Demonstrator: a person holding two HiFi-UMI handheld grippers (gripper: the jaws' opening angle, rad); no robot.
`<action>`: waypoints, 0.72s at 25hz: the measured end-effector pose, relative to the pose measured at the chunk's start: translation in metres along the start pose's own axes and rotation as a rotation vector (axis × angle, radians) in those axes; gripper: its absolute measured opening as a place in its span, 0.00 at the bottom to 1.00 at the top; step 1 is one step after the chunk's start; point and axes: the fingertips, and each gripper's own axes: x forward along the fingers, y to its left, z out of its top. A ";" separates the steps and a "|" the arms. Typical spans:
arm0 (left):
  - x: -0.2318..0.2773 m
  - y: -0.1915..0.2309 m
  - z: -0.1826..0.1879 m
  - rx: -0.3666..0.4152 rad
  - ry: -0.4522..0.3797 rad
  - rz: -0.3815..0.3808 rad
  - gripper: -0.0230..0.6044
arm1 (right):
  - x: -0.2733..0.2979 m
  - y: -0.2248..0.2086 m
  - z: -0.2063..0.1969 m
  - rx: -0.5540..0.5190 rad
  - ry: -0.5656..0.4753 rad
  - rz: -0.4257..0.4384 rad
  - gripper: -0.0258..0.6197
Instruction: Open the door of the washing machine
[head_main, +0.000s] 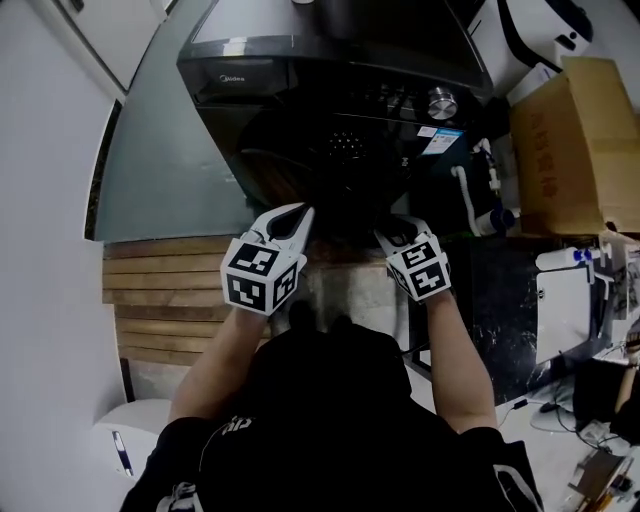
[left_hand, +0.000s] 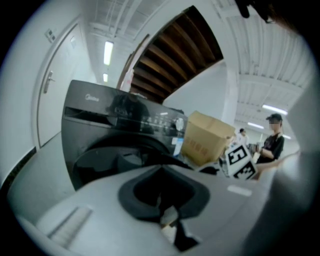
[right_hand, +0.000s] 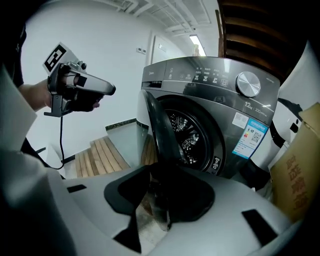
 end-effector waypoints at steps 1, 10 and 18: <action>-0.003 -0.003 -0.002 0.003 0.002 0.005 0.06 | -0.003 0.006 -0.001 0.003 -0.003 0.004 0.23; -0.020 -0.040 -0.035 -0.066 0.039 0.082 0.32 | -0.030 0.075 -0.008 0.019 -0.078 0.172 0.16; -0.052 -0.063 -0.080 -0.113 0.090 0.162 0.36 | -0.050 0.152 -0.011 0.003 -0.123 0.404 0.18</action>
